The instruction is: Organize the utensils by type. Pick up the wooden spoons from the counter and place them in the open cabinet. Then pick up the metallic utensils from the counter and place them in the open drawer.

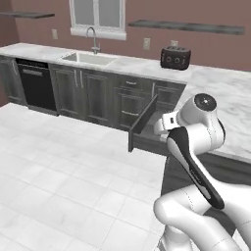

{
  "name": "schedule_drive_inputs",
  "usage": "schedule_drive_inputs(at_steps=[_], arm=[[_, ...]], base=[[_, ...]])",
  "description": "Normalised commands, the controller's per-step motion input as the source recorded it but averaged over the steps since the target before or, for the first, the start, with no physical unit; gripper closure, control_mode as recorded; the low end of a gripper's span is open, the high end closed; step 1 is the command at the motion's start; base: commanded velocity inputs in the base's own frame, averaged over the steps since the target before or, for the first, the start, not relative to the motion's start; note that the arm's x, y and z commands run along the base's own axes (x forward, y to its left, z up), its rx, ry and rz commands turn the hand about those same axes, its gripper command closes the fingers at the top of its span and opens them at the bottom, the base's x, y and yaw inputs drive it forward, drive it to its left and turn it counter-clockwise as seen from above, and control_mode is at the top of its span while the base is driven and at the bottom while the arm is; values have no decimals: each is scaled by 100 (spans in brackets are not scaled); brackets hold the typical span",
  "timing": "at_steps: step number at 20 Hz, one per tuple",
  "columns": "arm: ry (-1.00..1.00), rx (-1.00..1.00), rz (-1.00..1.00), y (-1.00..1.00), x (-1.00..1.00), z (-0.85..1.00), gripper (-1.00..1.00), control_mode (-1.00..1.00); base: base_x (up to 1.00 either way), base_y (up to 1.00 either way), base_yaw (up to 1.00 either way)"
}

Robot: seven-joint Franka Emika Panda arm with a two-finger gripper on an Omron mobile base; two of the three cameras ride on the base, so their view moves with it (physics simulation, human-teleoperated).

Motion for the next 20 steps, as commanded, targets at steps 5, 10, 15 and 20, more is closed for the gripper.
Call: schedule_drive_inputs(at_steps=[5, 10, 15, 20], arm=[[0, 0, 0, 0, 0, 0, 100, 100], [0, 0, 0, 0, 0, 0, 100, 100], [0, 0, 0, 0, 0, 0, 100, 100], [0, 0, 0, 0, 0, 0, 100, 100]], base=[[58, 15, -30], [54, 18, -31], [47, 21, -30], [40, 23, -30]])
